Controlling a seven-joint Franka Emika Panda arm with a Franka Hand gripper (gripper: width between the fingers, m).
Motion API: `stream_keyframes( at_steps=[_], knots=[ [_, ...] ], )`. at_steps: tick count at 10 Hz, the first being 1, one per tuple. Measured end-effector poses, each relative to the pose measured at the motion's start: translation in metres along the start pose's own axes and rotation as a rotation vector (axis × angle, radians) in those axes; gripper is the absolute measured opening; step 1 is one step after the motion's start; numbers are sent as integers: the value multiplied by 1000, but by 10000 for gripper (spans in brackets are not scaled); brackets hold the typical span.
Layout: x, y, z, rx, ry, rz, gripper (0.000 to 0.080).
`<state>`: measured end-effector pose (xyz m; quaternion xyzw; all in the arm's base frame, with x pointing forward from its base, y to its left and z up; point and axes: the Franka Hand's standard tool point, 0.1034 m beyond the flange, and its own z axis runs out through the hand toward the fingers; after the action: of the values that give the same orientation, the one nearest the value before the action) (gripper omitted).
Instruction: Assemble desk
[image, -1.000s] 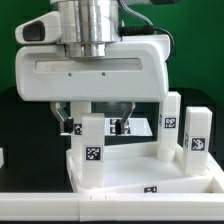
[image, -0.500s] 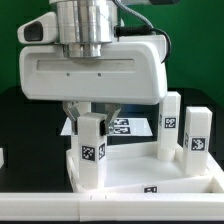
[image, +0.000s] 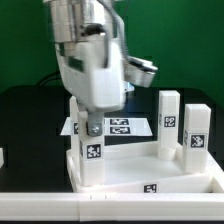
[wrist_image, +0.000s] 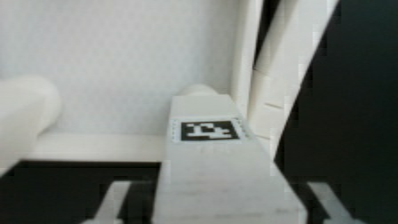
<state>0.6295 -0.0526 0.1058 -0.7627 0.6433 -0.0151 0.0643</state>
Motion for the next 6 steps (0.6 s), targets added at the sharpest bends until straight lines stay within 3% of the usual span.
stream_keyframes(
  at_steps=[2, 6],
  knots=[
    [-1, 0, 0, 0, 0, 94, 285],
    [3, 3, 0, 6, -45, 525, 288]
  ],
)
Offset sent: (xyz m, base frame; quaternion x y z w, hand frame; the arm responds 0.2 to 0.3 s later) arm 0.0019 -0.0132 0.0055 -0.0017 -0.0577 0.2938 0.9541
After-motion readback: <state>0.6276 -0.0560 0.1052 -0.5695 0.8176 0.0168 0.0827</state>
